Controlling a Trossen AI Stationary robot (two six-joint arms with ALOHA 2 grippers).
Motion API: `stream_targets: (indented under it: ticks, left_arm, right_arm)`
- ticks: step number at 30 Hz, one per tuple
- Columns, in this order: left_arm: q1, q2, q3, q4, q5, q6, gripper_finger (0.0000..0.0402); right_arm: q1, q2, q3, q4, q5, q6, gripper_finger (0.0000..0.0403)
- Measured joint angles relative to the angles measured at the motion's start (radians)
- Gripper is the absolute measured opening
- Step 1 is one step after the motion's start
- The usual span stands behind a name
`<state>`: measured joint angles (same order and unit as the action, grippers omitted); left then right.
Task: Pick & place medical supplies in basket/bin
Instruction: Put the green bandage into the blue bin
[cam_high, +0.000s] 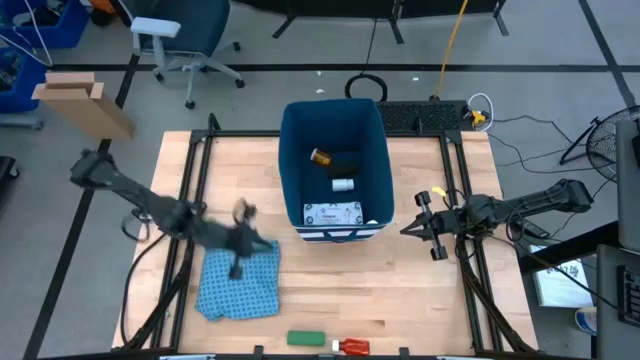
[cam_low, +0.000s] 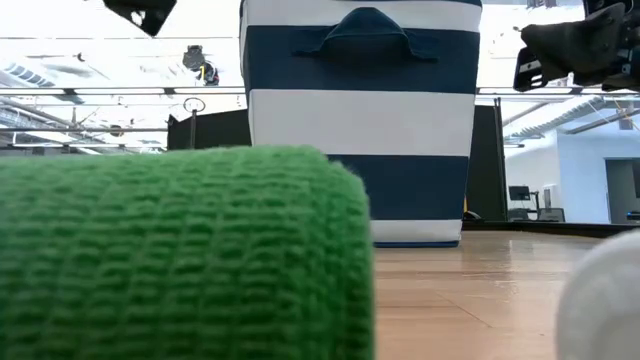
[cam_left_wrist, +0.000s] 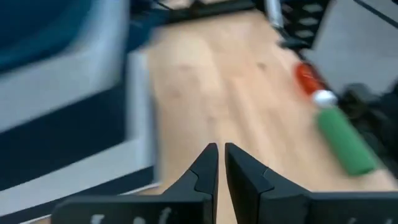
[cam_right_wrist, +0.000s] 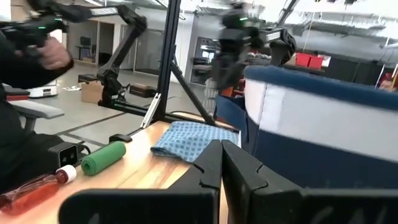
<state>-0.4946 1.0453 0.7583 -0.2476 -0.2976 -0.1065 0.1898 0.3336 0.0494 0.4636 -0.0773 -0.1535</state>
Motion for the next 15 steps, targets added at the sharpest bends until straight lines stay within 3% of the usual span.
stream_targets:
  ticks: [7, 10, 15]
  left_arm:
    - [-0.175, 0.433, 0.289, -0.044, 0.035, -0.162, 0.0033]
    - [-0.221, 0.589, 0.435, -0.094, 0.072, -0.187, 0.0037]
    - [-0.266, 0.836, 0.671, -0.221, 0.061, -0.198, 0.0092]
  right_arm:
    - [0.000, 0.001, -0.002, 0.050, 0.010, -0.016, 0.0000]
    - [0.000, 0.000, -0.002, 0.071, 0.081, 0.006, 0.0000]
    - [0.000, 0.002, -0.002, 0.094, 0.160, 0.056, 0.0000]
